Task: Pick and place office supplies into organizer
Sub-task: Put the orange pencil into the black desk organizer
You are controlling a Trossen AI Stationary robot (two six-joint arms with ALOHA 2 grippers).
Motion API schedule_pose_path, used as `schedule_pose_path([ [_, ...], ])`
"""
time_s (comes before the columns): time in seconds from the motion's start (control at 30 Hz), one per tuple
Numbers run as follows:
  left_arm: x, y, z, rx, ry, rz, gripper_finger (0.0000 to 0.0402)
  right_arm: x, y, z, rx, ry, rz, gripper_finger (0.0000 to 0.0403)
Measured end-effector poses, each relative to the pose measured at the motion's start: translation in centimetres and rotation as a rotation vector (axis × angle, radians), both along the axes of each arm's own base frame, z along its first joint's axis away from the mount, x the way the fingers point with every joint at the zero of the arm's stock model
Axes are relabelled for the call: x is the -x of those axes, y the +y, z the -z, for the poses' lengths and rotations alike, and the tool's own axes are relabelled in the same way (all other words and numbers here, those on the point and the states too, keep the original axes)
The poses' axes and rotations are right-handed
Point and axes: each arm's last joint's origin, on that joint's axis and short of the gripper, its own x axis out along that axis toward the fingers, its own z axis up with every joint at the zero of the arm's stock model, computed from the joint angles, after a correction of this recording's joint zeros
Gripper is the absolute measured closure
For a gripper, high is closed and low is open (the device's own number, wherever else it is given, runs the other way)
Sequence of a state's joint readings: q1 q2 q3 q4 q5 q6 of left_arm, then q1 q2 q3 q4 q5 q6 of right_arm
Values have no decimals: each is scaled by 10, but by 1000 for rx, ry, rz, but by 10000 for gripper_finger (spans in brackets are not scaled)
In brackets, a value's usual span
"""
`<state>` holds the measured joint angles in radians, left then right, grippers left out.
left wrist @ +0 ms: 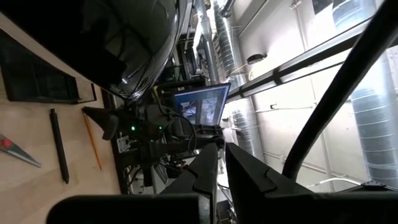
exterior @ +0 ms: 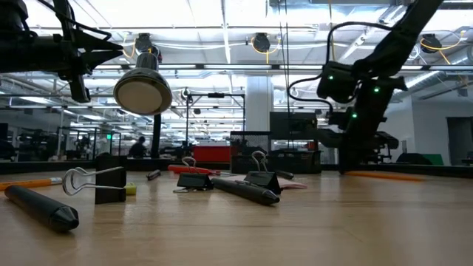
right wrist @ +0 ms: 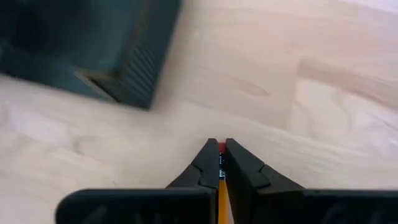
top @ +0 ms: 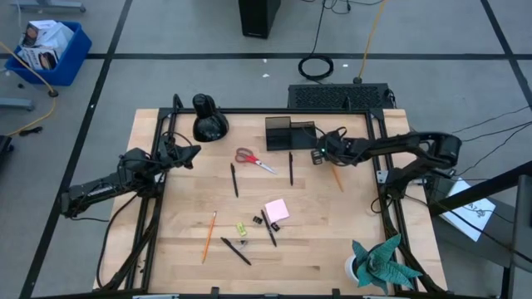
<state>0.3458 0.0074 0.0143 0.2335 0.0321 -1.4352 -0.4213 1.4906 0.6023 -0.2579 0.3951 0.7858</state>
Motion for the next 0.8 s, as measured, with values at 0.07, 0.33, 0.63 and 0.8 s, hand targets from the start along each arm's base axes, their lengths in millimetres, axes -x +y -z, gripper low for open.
schedule_pose_path([
  [0.07, 0, 0, 1, 1, 11, -1, 366, 2, 1, -4, 5, -6, -3, 402],
  [0.33, -1, 0, 3, 3, 32, -8, 366, 4, 1, -17, 55, -43, -2, 399],
  [0.63, -1, 0, 3, 1, 30, -9, 366, 2, 3, -21, 16, -82, -58, 401],
  [0.8, -1, 0, 3, 0, 30, -8, 366, 2, 17, -21, -208, -126, -141, 401],
])
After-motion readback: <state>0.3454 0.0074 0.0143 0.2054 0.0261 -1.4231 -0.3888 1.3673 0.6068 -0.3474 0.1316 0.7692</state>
